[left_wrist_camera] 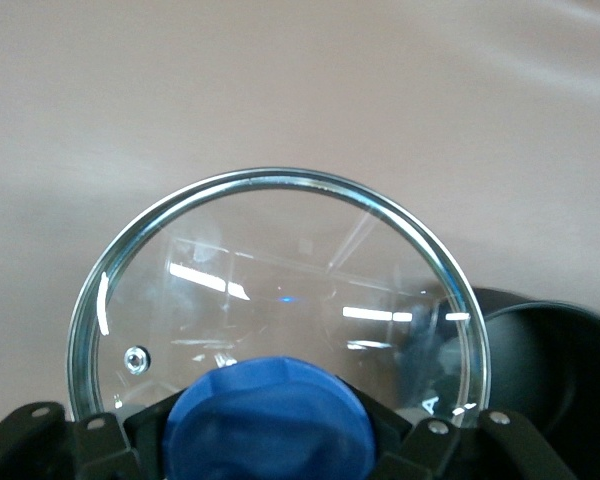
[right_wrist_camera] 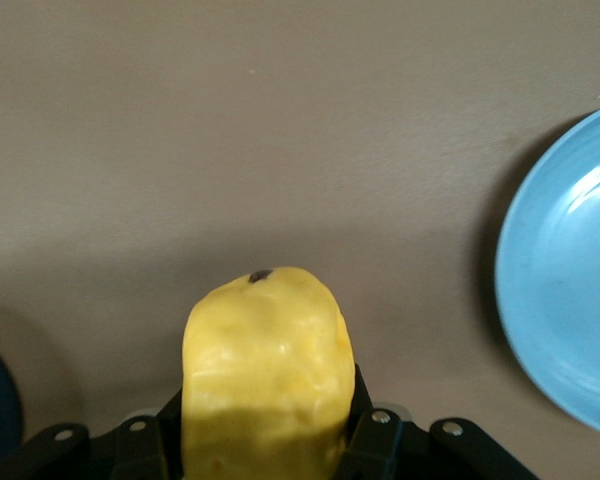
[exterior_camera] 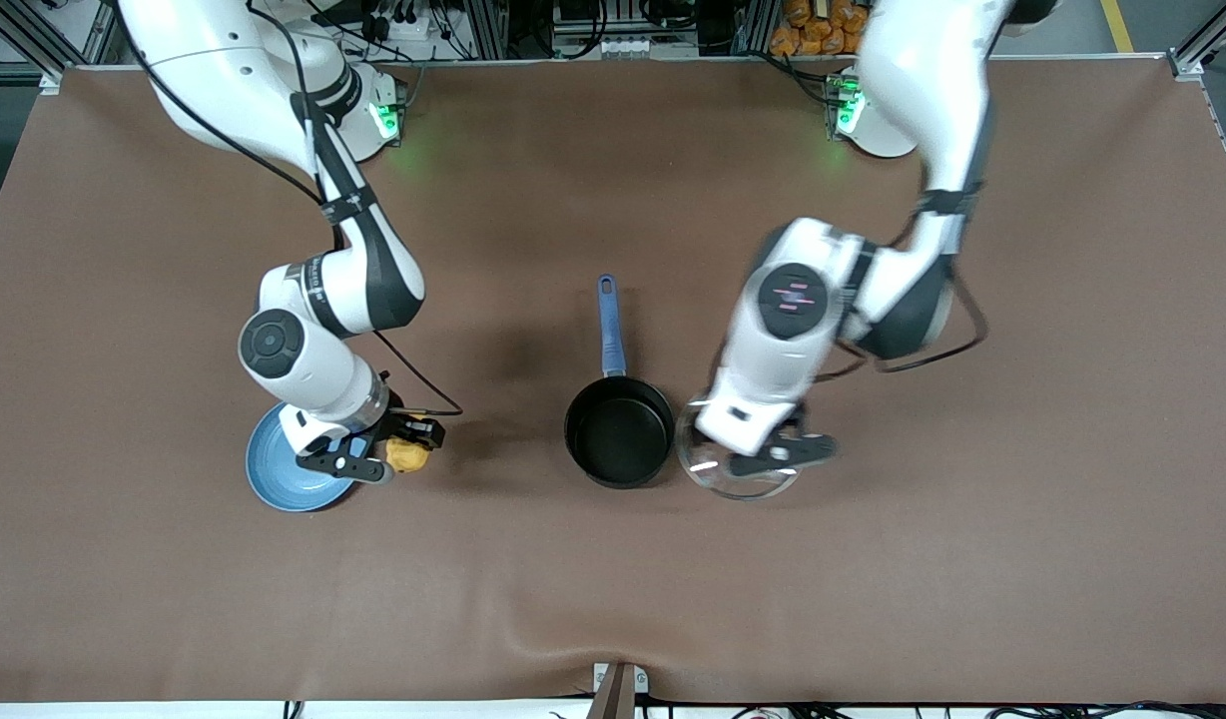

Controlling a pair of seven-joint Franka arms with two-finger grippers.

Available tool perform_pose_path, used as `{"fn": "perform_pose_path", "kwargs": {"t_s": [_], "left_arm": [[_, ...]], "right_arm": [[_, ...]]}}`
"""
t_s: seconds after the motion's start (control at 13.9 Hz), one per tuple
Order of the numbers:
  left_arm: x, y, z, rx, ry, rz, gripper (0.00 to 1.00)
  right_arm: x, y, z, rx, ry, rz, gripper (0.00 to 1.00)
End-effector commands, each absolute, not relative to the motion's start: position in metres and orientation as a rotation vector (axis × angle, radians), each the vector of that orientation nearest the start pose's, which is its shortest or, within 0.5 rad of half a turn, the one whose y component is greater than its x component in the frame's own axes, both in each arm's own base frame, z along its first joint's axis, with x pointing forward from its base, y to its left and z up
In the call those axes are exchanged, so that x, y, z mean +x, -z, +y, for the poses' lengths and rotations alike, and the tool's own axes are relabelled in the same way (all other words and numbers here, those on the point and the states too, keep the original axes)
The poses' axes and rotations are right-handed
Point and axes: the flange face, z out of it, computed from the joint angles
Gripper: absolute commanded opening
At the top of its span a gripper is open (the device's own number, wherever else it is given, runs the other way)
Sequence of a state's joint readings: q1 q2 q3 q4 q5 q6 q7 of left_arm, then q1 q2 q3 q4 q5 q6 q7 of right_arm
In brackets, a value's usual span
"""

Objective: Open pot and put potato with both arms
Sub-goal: 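Lift the lid off the pot while the right gripper carries the potato, then lower the potato into the pot while the left gripper sets the lid down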

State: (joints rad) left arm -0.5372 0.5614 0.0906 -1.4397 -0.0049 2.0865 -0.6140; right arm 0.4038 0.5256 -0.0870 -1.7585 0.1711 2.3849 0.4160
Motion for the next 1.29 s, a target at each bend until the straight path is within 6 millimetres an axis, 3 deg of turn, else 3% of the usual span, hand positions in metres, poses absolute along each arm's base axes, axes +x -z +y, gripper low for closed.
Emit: {"fn": "perform_pose_path", "kwargs": {"t_s": [0.0,0.14,0.29,0.65,0.79,1.0,1.08,1.22], "left_arm": [[0.618,-0.394,-0.246,-3.171,0.068,-0.135,0.03],[0.618,-0.386,-0.207,-3.174,0.045,-0.105,0.03],[0.614,-0.360,-0.184,-3.184,0.085,-0.073,0.03],[0.595,-0.279,-0.169,-3.194,0.219,-0.059,0.03],[0.589,-0.252,-0.165,-3.192,0.250,-0.033,0.03],[0.582,-0.221,-0.154,-3.185,0.263,0.007,0.03],[0.582,-0.213,-0.145,-3.182,0.272,0.022,0.03],[0.583,-0.200,-0.126,-3.170,0.300,0.038,0.03]], "right_arm": [[0.632,-0.296,0.236,-2.993,0.118,0.333,0.18],[0.632,-0.299,0.245,-2.989,0.128,0.334,0.18],[0.629,-0.305,0.262,-2.977,0.149,0.324,0.17],[0.617,-0.336,0.337,-2.934,0.238,0.227,0.16],[0.616,-0.345,0.364,-2.916,0.270,0.174,0.11],[0.610,-0.336,0.406,-2.919,0.292,0.061,0.03],[0.613,-0.329,0.413,-2.924,0.300,0.037,0.00],[0.607,-0.319,0.448,-2.929,0.334,-0.062,0.00]]}}
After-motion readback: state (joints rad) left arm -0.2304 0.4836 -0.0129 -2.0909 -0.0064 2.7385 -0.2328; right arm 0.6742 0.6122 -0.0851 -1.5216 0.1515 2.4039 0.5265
